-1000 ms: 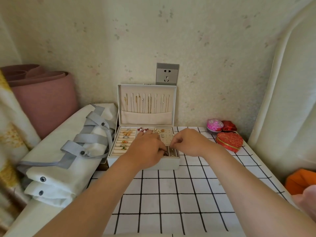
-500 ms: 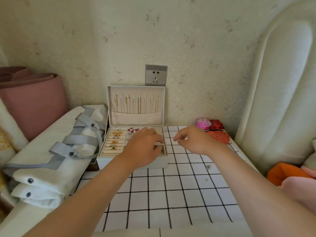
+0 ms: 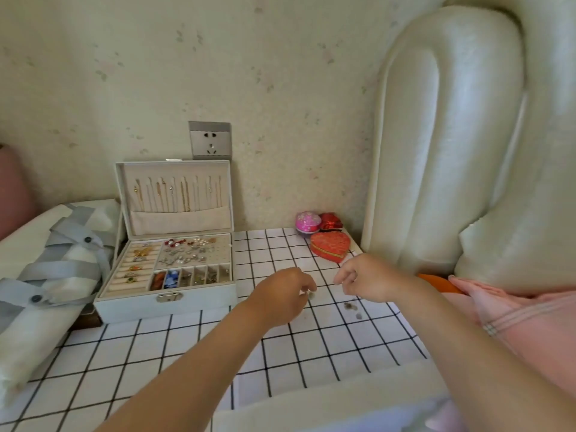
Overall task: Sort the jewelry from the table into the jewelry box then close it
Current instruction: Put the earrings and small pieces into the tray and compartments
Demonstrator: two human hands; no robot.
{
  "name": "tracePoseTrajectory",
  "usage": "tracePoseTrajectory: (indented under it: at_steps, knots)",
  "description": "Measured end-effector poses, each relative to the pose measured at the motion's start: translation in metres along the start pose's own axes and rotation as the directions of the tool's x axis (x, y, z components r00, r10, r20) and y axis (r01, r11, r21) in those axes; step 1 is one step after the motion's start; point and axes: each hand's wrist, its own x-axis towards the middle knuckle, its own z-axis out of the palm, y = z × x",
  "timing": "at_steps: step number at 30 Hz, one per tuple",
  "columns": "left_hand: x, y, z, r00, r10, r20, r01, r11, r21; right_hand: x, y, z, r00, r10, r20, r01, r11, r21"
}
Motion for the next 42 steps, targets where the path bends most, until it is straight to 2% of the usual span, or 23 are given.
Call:
tracePoseTrajectory:
  at_steps: [3, 7, 10, 18, 23, 30, 34, 37, 39, 42]
  knots:
    - [0.014, 0.002, 0.017, 0.998, -0.035, 0.042, 0.033, 0.998, 0.052, -0.006, 0.013, -0.003, 0.998, 0.058, 0.024, -0.059, 0.997, 0.053]
    - [0.025, 0.001, 0.031, 0.995, -0.07, 0.067, 0.063, 0.993, 0.101, -0.008, 0.016, -0.002, 0.987, 0.106, 0.119, -0.109, 0.994, 0.017]
    - [0.029, 0.0, 0.034, 0.993, -0.097, 0.07, 0.092, 0.992, 0.081, -0.001, 0.015, 0.006, 0.982, 0.102, 0.16, -0.103, 0.995, -0.003]
    - [0.018, -0.007, 0.02, 0.995, -0.09, 0.044, 0.09, 0.996, 0.002, 0.016, -0.002, 0.019, 0.99, 0.038, 0.134, -0.037, 0.999, -0.015]
    - [0.011, -0.012, 0.004, 0.999, -0.054, -0.009, 0.053, 0.998, -0.02, 0.018, -0.02, 0.015, 0.997, -0.062, 0.045, 0.057, 0.991, 0.123]
    - [-0.006, -0.029, -0.032, 0.984, -0.047, -0.17, 0.039, 0.998, -0.049, 0.037, -0.072, 0.013, 0.977, -0.171, -0.128, 0.197, 0.952, 0.235]
    - [-0.022, -0.057, -0.061, 0.966, -0.113, -0.232, 0.095, 0.992, -0.089, 0.054, -0.109, 0.023, 0.953, -0.213, -0.215, 0.269, 0.922, 0.278]
    - [-0.036, -0.081, -0.079, 0.949, -0.194, -0.248, 0.155, 0.973, -0.171, 0.068, -0.136, 0.036, 0.941, -0.244, -0.233, 0.301, 0.918, 0.256]
    - [-0.045, -0.095, -0.088, 0.923, -0.283, -0.261, 0.207, 0.936, -0.284, 0.076, -0.151, 0.044, 0.937, -0.257, -0.234, 0.312, 0.921, 0.235]
    - [-0.058, -0.113, -0.099, 0.873, -0.431, -0.229, 0.252, 0.8, -0.544, 0.086, -0.167, 0.054, 0.932, -0.251, -0.262, 0.307, 0.93, 0.201]
